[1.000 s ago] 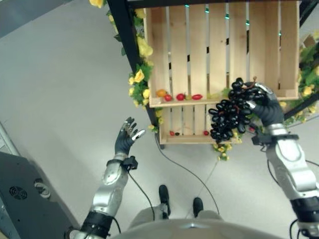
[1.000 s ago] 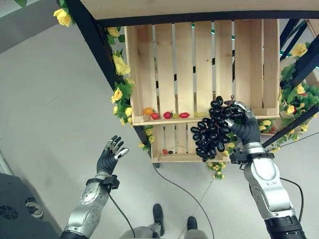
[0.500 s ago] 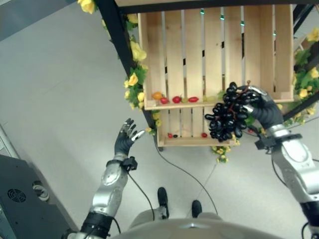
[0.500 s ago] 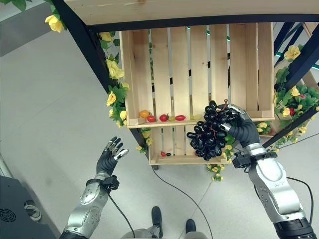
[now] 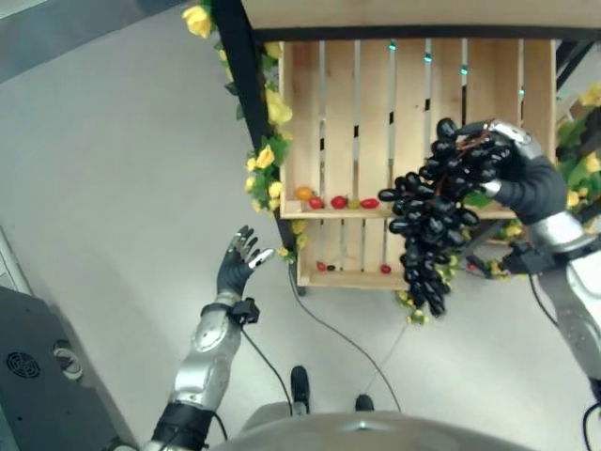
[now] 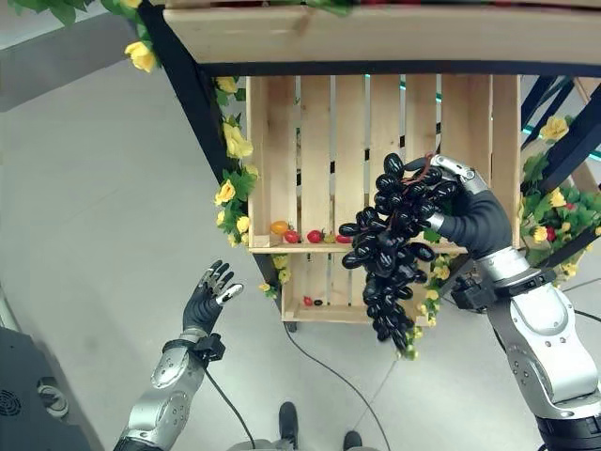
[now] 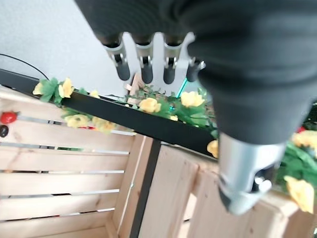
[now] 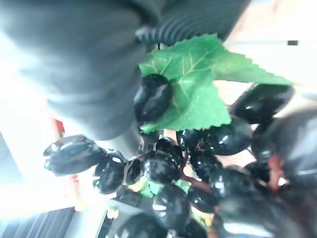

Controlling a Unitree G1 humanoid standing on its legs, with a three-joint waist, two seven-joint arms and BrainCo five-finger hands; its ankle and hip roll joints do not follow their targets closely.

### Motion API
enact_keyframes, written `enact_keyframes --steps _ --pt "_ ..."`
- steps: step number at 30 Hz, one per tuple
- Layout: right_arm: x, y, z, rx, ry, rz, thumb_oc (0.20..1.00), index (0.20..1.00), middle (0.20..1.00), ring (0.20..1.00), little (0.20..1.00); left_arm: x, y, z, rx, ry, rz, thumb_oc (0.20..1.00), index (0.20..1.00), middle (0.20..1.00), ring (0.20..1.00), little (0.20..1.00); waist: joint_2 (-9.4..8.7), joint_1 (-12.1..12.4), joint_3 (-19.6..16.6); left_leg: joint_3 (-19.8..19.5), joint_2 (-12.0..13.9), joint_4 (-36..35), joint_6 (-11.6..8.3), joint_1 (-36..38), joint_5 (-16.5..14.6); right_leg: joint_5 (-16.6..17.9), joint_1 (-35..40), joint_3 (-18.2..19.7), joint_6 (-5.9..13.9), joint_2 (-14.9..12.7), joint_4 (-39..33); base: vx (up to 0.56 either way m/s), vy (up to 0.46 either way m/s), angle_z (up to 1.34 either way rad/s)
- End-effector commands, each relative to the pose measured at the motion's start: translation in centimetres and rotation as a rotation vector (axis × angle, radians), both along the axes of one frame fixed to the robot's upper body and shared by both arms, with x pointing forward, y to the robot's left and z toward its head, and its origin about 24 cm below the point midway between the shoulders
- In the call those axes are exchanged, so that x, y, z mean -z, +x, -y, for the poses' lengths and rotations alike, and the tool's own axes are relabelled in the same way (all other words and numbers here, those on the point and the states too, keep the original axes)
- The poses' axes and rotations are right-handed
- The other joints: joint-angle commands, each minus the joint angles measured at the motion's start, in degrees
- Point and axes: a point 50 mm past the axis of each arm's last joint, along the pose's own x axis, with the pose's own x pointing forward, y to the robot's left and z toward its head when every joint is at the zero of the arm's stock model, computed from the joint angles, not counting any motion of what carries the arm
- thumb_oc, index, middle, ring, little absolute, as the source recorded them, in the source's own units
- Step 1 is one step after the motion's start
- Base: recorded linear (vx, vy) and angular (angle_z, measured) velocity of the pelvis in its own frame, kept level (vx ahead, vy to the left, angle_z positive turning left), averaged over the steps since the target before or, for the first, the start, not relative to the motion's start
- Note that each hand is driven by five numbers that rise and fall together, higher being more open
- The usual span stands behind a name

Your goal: Pick up the fruits from the basket on one side to the basket on the other side

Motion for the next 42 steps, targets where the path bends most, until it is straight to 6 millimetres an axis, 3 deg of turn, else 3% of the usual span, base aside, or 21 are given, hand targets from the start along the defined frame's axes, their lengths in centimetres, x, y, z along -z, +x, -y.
enact_keyframes --steps 1,2,9,18,24,31,37,42 --pt "-1.7 -0.7 -0.7 -0.034 0.006 0.134 0.200 0.200 0.200 0.200 0.200 -0.4 0.6 -1.2 -0.001 0.065 0.039 1.000 1.000 1.000 1.000 1.000 -2.57 1.36 -4.00 1.48 -0.52 0.08 -2.26 3.10 -6.17 -1.11 -3.38 2.55 3.59 -2.23 3.20 -0.03 0.008 -0.03" --pt "-0.7 -1.1 -0.8 -0.014 -0.007 0.102 0.200 0.200 0.200 0.200 0.200 -0.3 0.4 -1.3 -0.003 0.067 0.038 1.000 1.000 1.000 1.000 1.000 -2.47 1.10 -4.23 1.45 -0.55 0.08 -2.17 3.36 -6.27 -1.23 -3.22 2.52 3.50 -2.21 3.15 0.00 0.000 0.00" --pt "0.7 -2.3 -1.0 -0.005 -0.041 0.064 0.200 0.200 0.200 0.200 0.200 0.0 0.0 -1.7 -0.011 0.084 0.028 1.000 1.000 1.000 1.000 1.000 -2.30 0.29 -4.64 1.68 -0.53 0.08 -2.09 3.98 -6.57 -1.50 -2.91 2.81 3.40 -2.12 3.26 -0.01 0.001 0.00" --pt "-1.6 -2.7 -1.4 -0.069 0.020 0.174 0.200 0.200 0.200 0.200 0.200 0.5 0.6 -0.8 0.035 0.105 0.010 1.000 1.000 1.000 1.000 1.000 -2.28 -0.58 -5.95 2.22 -0.57 0.08 -1.97 5.16 -7.17 -1.68 -2.55 3.35 3.47 -2.28 3.42 0.02 0.003 -0.03" --pt "-3.2 -1.2 -1.2 -0.041 0.044 0.237 0.200 0.200 0.200 0.200 0.200 0.7 0.8 -0.1 0.071 0.106 -0.002 1.000 1.000 1.000 1.000 1.000 -2.74 0.18 -6.86 2.42 -0.53 0.08 -1.91 5.90 -7.50 -1.43 -1.65 3.26 3.60 -2.35 2.62 0.04 -0.010 -0.02" --pt "-6.5 0.6 -0.6 -0.029 -0.033 0.300 0.200 0.200 0.200 0.200 0.200 0.8 0.7 0.8 0.118 0.091 -0.013 1.000 1.000 1.000 1.000 1.000 -3.71 1.53 -7.39 2.18 -0.54 0.08 -2.04 5.89 -7.44 -1.18 -1.34 2.75 3.83 -2.51 2.15 0.02 -0.007 0.02" --pt "-9.2 3.1 0.3 0.044 -0.103 0.293 0.200 0.200 0.200 0.200 0.200 1.0 0.3 1.3 0.151 0.077 -0.032 1.000 1.000 1.000 1.000 1.000 -4.71 2.58 -7.33 1.85 -0.49 0.08 -2.28 5.58 -7.30 -1.04 -1.12 2.08 3.96 -2.56 1.97 0.00 -0.001 0.01" --pt "-11.1 6.4 1.5 0.165 -0.176 0.225 0.200 0.200 0.200 0.200 0.200 1.0 -0.2 1.4 0.181 0.065 -0.040 1.000 1.000 1.000 1.000 1.000 -5.57 3.64 -6.78 1.97 -0.32 0.08 -2.51 5.27 -7.14 -0.92 -1.36 1.53 3.96 -2.61 2.17 0.00 0.000 0.00"
